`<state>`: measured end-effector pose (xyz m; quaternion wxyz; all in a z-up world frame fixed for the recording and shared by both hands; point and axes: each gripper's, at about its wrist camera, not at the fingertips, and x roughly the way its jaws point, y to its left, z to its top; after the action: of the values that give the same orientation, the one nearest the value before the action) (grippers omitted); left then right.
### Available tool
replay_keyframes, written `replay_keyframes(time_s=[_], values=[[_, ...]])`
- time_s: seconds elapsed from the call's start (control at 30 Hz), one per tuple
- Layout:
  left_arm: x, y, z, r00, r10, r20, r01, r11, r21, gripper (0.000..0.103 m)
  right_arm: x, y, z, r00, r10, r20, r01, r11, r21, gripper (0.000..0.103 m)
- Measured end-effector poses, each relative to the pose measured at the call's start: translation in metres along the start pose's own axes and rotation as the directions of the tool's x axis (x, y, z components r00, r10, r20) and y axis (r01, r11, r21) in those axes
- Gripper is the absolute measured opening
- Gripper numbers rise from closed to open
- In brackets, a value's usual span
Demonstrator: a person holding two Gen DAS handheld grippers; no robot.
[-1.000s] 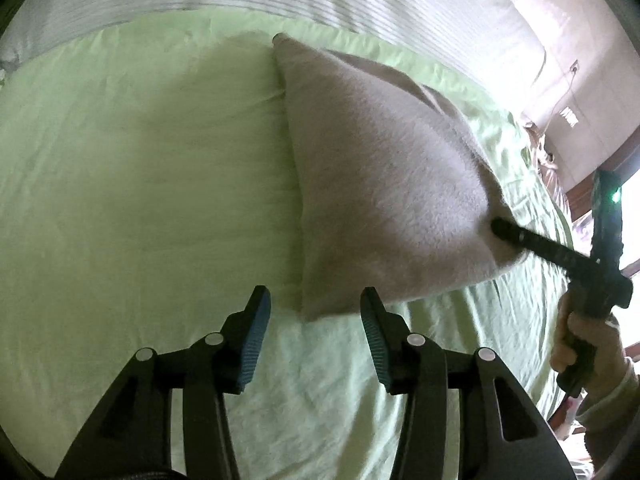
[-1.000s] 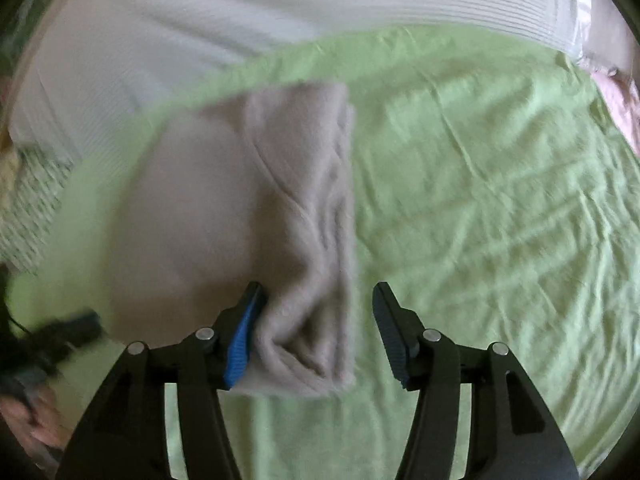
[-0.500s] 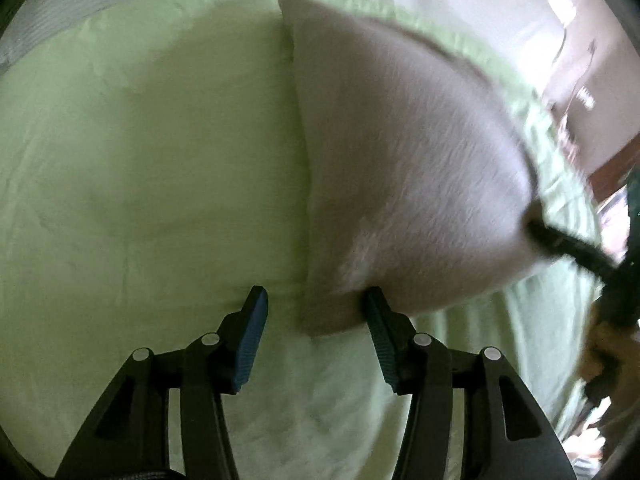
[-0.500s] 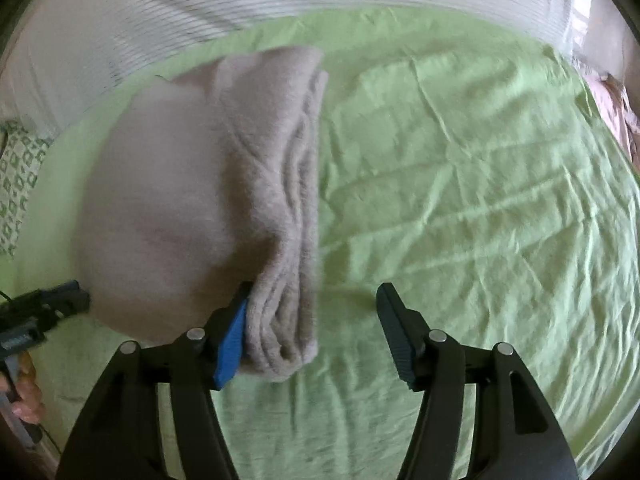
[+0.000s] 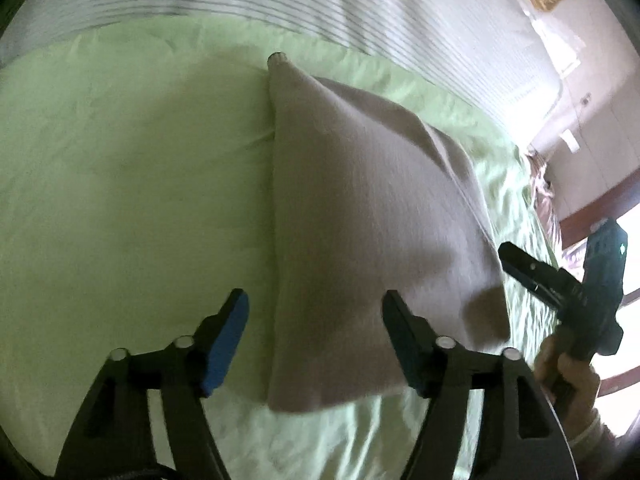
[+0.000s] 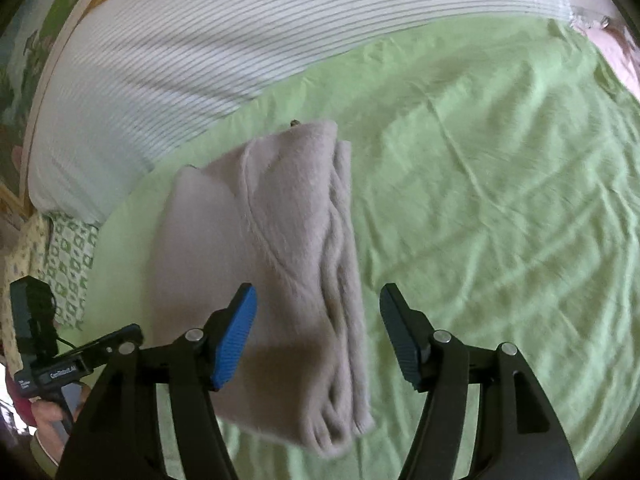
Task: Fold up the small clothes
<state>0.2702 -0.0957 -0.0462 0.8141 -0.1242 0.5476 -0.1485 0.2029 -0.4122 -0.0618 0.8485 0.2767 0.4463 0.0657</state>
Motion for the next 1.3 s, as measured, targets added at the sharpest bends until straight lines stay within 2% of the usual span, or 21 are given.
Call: replay_keyframes(time_s=[0.03, 0.1, 0.23, 0.3, 0.37, 0.47, 0.53, 0.57, 0.6, 0.63, 0.67, 0.7, 0.8, 0.9, 1.03, 1.17, 1.3], values=[[0.004, 0.000, 0.003, 1.000, -0.007, -0.001, 0.007, 1.000, -0.012, 0.074, 0.004, 0.001, 0.002, 1.000, 0.004, -0.001, -0.004, 1.000, 0.002, 0.065], [0.015, 0.000, 0.013, 1.000, -0.025, -0.012, 0.025, 0.999, -0.037, 0.081, 0.013, 0.003, 0.007, 1.000, 0.012, -0.010, -0.012, 1.000, 0.003, 0.065], [0.042, 0.003, 0.028, 0.998, -0.031, -0.047, 0.028, 0.997, -0.066, 0.084, 0.031, -0.003, 0.016, 0.999, 0.036, -0.038, -0.035, 0.999, 0.024, 0.065], [0.052, 0.008, 0.035, 0.997, -0.054, -0.055, 0.048, 0.994, -0.095, 0.094, 0.039, -0.009, 0.020, 0.997, 0.058, -0.055, -0.056, 0.998, 0.040, 0.065], [0.061, 0.011, 0.039, 0.996, -0.056, -0.062, 0.049, 0.992, -0.114, 0.098, 0.047, -0.015, 0.021, 0.993, 0.082, -0.080, -0.078, 0.996, 0.053, 0.068], [0.078, 0.012, 0.041, 0.992, -0.100, -0.079, 0.088, 0.985, -0.148, 0.098, 0.057, -0.020, 0.020, 0.988, 0.105, -0.115, -0.100, 0.994, 0.050, 0.072], [0.085, 0.009, 0.044, 0.991, -0.113, -0.077, 0.102, 0.984, -0.144, 0.096, 0.062, -0.026, 0.019, 0.983, 0.140, -0.118, -0.133, 0.989, 0.067, 0.072], [0.087, 0.006, 0.045, 0.991, -0.114, -0.073, 0.103, 0.986, -0.133, 0.090, 0.064, -0.027, 0.019, 0.981, 0.155, -0.120, -0.146, 0.986, 0.076, 0.072], [0.089, 0.003, 0.045, 0.989, -0.131, -0.070, 0.122, 0.985, -0.120, 0.070, 0.064, -0.028, 0.018, 0.978, 0.168, -0.121, -0.159, 0.984, 0.080, 0.069], [0.092, -0.001, 0.047, 0.986, -0.152, -0.072, 0.143, 0.983, -0.114, 0.067, 0.066, -0.028, 0.017, 0.975, 0.184, -0.128, -0.174, 0.981, 0.082, 0.065], [0.092, -0.003, 0.048, 0.989, -0.133, -0.067, 0.126, 0.987, -0.101, 0.064, 0.068, -0.027, 0.015, 0.967, 0.210, -0.144, -0.199, 0.976, 0.087, 0.048], [0.091, -0.005, 0.048, 0.990, -0.130, -0.062, 0.124, 0.988, -0.089, 0.058, 0.070, -0.027, 0.013, 0.957, 0.239, -0.164, -0.224, 0.969, 0.100, 0.045], [0.080, -0.005, 0.046, 0.989, -0.148, -0.027, 0.146, 0.987, -0.071, 0.046, 0.062, -0.015, 0.011, 0.964, 0.218, -0.150, -0.213, 0.976, 0.049, 0.034], [0.064, -0.008, 0.044, 0.988, -0.153, 0.006, 0.153, 0.987, -0.054, 0.043, 0.050, 0.000, 0.008, 0.969, 0.206, -0.133, -0.206, 0.978, 0.016, 0.032], [0.026, -0.003, 0.034, 0.987, -0.143, 0.074, 0.147, 0.987, -0.061, 0.042, 0.037, 0.024, 0.006, 0.961, 0.250, -0.120, -0.253, 0.968, -0.007, 0.031], [-0.016, 0.013, 0.019, 0.984, -0.127, 0.129, 0.136, 0.989, -0.065, 0.042, 0.030, 0.055, -0.002, 0.942, 0.314, -0.121, -0.321, 0.946, -0.039, 0.031], [-0.062, 0.051, 0.000, 0.982, -0.084, 0.171, 0.101, 0.990, -0.099, 0.042, 0.039, 0.101, -0.012, 0.915, 0.376, -0.149, -0.389, 0.918, -0.075, 0.031]])
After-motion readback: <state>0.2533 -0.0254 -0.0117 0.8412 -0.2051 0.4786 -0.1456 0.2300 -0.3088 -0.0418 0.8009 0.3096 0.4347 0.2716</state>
